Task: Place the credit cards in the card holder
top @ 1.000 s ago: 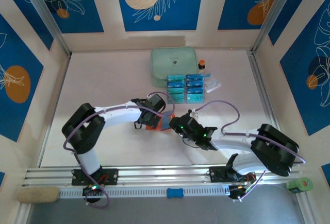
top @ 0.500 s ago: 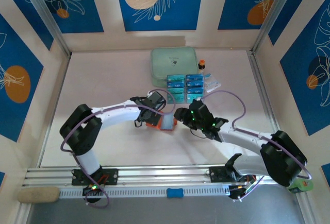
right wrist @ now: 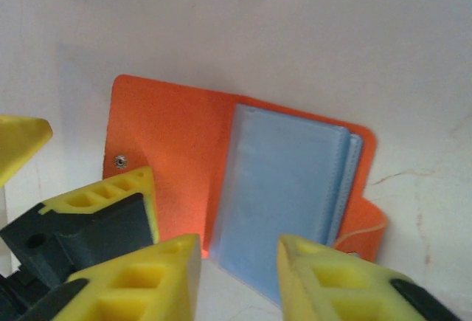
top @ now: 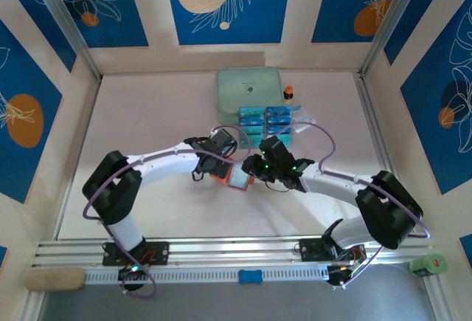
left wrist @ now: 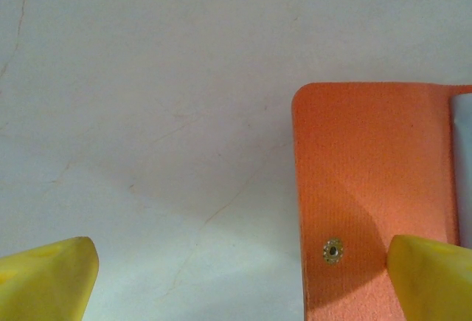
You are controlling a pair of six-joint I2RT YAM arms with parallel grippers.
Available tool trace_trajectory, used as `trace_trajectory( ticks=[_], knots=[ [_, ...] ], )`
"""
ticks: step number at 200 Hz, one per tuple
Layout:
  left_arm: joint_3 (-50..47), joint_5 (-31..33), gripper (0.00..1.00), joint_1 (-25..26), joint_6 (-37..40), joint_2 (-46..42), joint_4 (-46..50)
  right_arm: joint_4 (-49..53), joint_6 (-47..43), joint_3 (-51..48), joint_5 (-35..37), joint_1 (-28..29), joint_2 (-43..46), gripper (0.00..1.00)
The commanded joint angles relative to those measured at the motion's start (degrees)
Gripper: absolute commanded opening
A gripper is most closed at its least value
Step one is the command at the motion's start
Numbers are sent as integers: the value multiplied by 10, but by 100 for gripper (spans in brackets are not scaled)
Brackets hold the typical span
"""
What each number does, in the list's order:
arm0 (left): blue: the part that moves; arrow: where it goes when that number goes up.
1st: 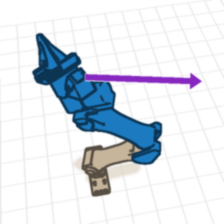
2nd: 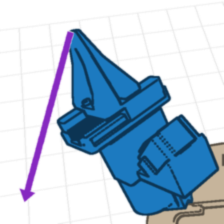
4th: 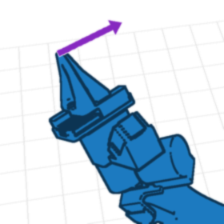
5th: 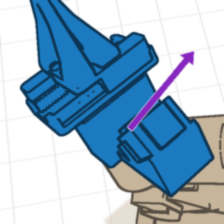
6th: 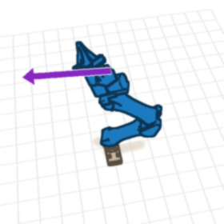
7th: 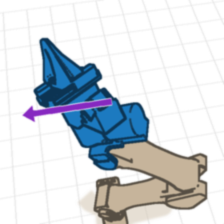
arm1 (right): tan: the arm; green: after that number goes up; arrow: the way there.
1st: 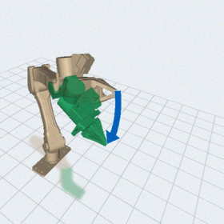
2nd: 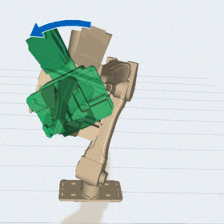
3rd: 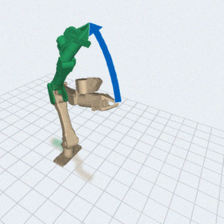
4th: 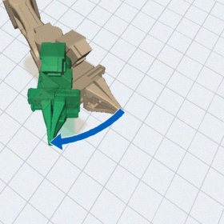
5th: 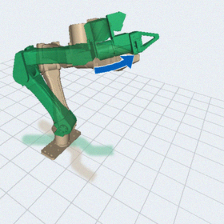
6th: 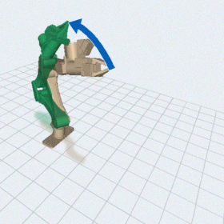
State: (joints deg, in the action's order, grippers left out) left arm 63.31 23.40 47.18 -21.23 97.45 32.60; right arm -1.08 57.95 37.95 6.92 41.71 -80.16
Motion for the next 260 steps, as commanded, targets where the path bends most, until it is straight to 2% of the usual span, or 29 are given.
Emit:
trace_trajectory(
  ticks=[1, 58, 82, 136, 204, 260],
  knots=[
    [-7, -5, 100, 6, -13, -15, 11, 3, -3, 21, -21, 8, -19, 26],
    [-13, -5, 100, 6, -22, -17, 8, 36, 8, 67, -18, 25, -82, 24],
    [-17, -4, 100, 6, -24, -17, 8, 62, 8, 78, -8, 28, -96, 20],
    [-24, -5, 100, 5, -28, -19, 4, 110, 2, 70, 23, 15, -88, 15],
    [-31, -5, 100, 6, -32, -27, 2, 109, -6, 34, 35, -20, -63, 14],
    [-46, -6, 100, 5, -37, -34, -6, 91, -8, 14, 32, -40, -77, 13]
  ],
)
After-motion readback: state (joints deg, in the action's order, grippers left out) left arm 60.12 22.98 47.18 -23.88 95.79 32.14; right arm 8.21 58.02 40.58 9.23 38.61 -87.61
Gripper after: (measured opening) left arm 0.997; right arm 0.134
